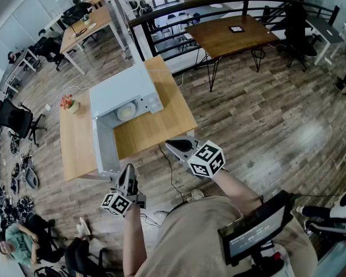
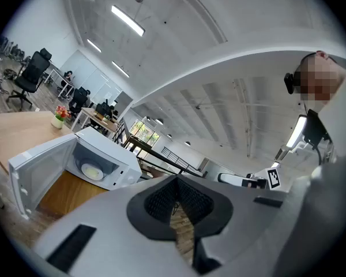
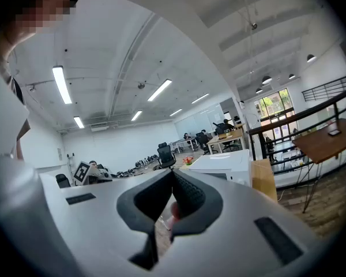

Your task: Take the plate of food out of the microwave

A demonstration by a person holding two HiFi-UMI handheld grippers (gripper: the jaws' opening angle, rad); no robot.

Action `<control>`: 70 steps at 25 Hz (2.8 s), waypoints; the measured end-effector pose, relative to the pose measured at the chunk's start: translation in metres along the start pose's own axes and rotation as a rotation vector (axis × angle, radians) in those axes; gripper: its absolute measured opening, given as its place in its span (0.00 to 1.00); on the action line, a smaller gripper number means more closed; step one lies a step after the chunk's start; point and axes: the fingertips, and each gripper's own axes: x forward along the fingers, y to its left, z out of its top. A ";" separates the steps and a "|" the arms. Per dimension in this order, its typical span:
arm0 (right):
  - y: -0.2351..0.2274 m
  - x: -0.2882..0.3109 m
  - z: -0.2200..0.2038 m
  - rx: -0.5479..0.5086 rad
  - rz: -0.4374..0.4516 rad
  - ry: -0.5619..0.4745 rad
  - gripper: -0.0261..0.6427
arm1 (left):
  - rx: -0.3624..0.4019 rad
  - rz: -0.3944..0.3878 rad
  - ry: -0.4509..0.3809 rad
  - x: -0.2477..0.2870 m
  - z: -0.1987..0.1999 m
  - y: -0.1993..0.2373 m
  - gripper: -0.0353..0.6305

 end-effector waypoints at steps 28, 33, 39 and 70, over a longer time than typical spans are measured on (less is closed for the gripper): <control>0.010 -0.011 -0.035 0.297 0.162 -0.050 0.21 | -0.088 0.020 0.017 -0.007 -0.038 0.025 0.06; 0.011 0.016 -0.037 0.320 0.126 -0.054 0.21 | -0.080 -0.022 0.041 -0.008 -0.021 0.042 0.06; 0.017 0.061 -0.037 0.379 0.035 -0.061 0.21 | -0.071 -0.029 0.054 -0.024 0.014 0.083 0.06; 0.029 0.177 -0.035 0.444 -0.128 -0.102 0.21 | -0.088 -0.145 0.039 -0.032 0.072 0.187 0.06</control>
